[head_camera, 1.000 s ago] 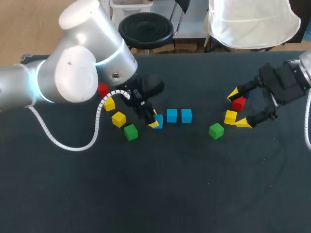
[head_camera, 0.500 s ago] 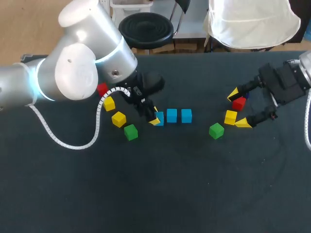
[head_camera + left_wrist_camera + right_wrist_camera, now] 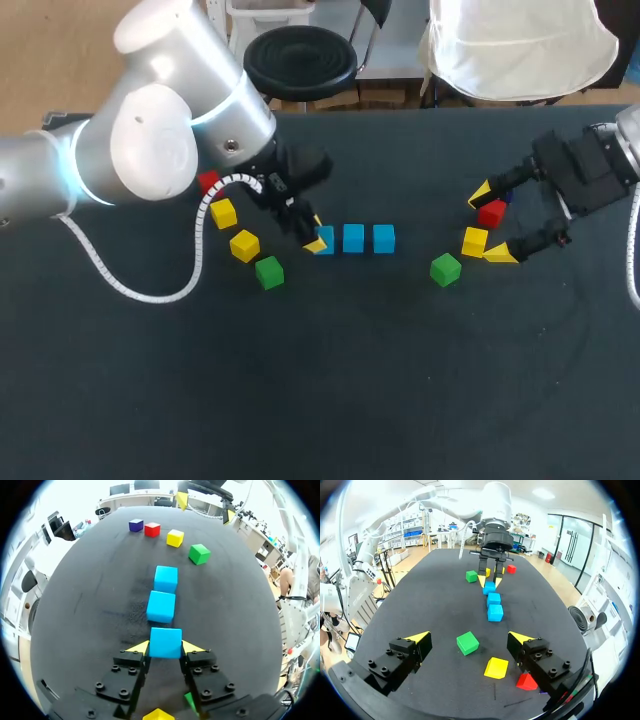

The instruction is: Place the blue cubes, place green cubes on the blue cubes, place the yellow cubes on the green cubes, then place the red cubes on the yellow cubes, and place purple cube on the red cubes.

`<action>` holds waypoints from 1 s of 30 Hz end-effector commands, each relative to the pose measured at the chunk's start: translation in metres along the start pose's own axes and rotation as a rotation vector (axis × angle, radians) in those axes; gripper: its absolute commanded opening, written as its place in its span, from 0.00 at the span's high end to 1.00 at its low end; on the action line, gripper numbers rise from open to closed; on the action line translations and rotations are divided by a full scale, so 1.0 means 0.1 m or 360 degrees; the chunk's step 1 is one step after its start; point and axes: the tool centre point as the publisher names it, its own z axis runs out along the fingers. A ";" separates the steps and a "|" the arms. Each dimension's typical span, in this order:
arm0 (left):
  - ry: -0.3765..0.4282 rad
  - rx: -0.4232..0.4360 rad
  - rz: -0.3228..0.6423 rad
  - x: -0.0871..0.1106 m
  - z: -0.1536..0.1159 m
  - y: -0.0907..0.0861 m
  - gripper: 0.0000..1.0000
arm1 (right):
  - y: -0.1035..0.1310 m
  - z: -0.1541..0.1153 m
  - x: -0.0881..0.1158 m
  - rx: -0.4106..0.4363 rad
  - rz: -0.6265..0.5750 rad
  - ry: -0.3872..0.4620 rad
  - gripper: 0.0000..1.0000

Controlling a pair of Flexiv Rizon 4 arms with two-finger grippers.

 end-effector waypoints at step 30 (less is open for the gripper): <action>0.0012 0.0064 0.0005 0.05 0.12 0.10 1.00 | 0.00 0.00 0.00 0.0000 -0.0002 -0.0003 0.00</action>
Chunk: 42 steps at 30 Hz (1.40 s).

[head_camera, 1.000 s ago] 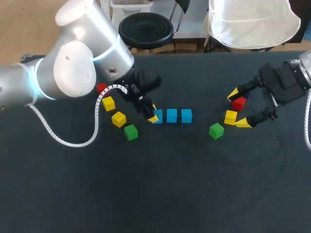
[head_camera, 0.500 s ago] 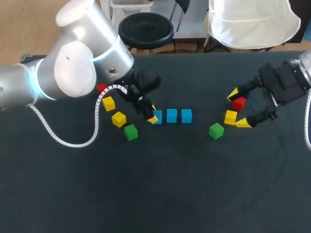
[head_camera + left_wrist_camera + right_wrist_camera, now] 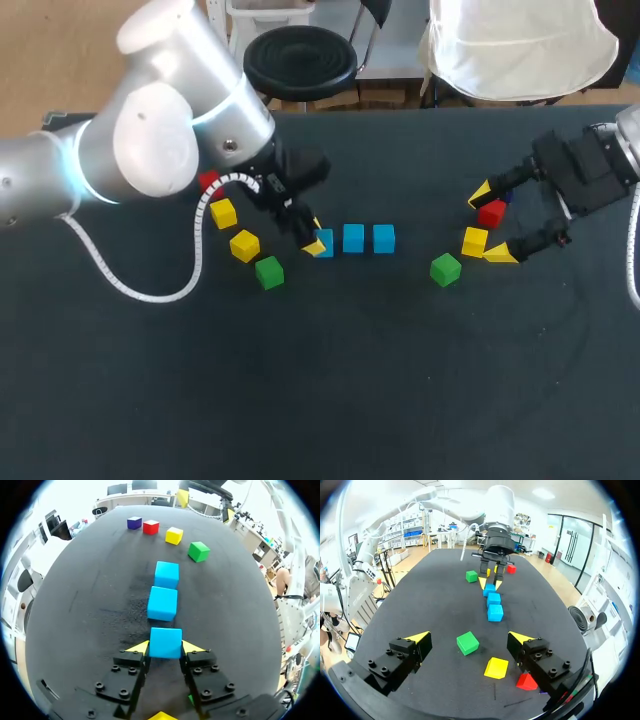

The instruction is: Place the blue cubes, place green cubes on the blue cubes, place the yellow cubes on the green cubes, then place the red cubes on the yellow cubes, and place purple cube on the red cubes.

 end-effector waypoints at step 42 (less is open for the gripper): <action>-0.0022 0.0009 0.0046 -0.01 -0.02 0.03 1.00 | 0.00 0.00 0.00 0.0000 -0.0002 -0.0003 0.00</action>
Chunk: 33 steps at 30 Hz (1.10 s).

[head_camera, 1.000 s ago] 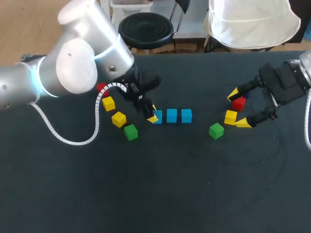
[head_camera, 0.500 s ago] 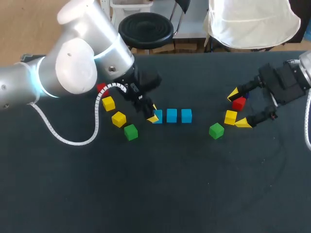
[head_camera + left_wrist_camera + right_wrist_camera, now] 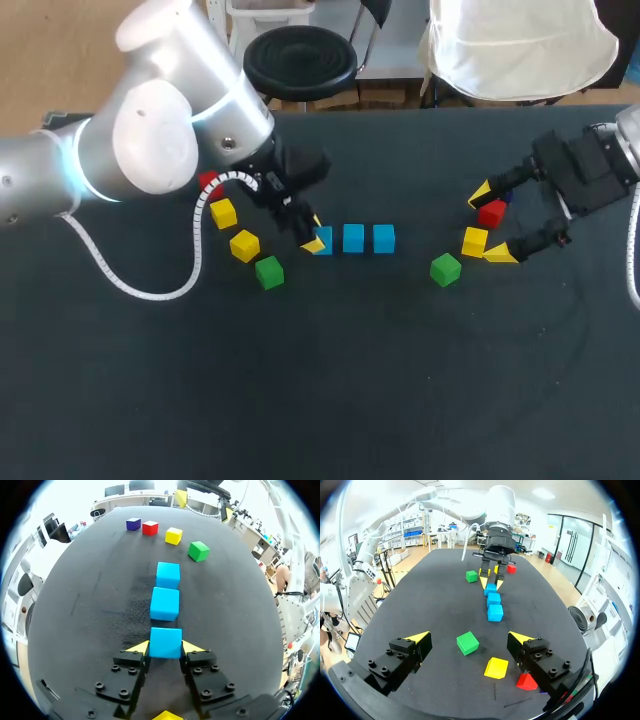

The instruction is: Place the blue cubes, place green cubes on the blue cubes, place the yellow cubes on the green cubes, then place the red cubes on the yellow cubes, and place purple cube on the red cubes.

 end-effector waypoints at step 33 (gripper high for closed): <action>-0.0040 -0.0038 0.0166 0.01 -0.04 -0.04 1.00 | 0.00 0.00 0.00 0.0000 -0.0002 -0.0003 0.00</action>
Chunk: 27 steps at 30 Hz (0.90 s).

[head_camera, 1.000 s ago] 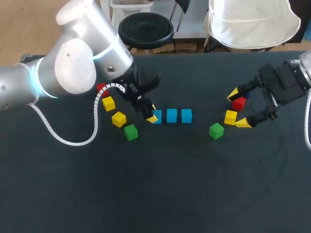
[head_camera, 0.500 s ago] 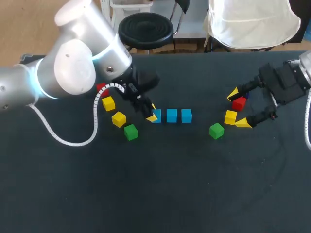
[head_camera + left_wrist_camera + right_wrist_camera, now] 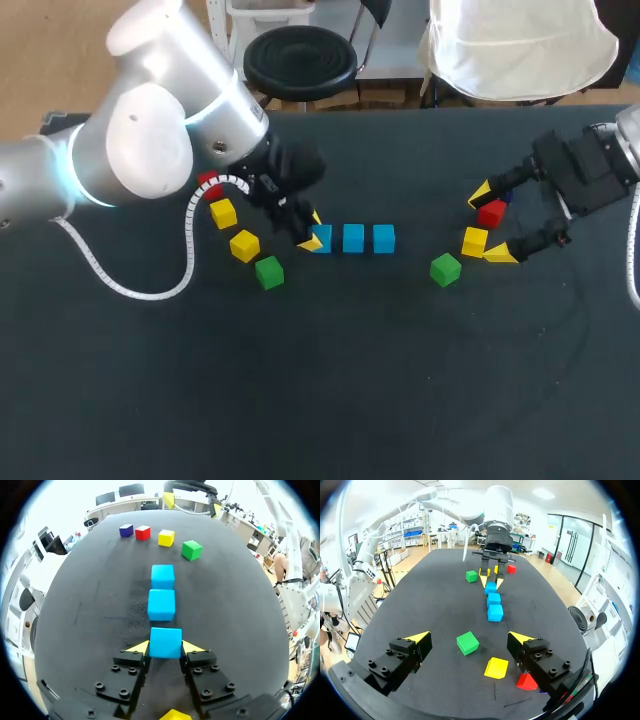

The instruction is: Place the blue cubes, place green cubes on the blue cubes, place the yellow cubes on the green cubes, then place the red cubes on the yellow cubes, and place purple cube on the red cubes.

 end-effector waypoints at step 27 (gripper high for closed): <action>-0.0007 -0.0023 0.0012 -0.02 0.03 0.00 1.00 | 0.00 0.00 0.00 0.0000 -0.0002 -0.0003 0.00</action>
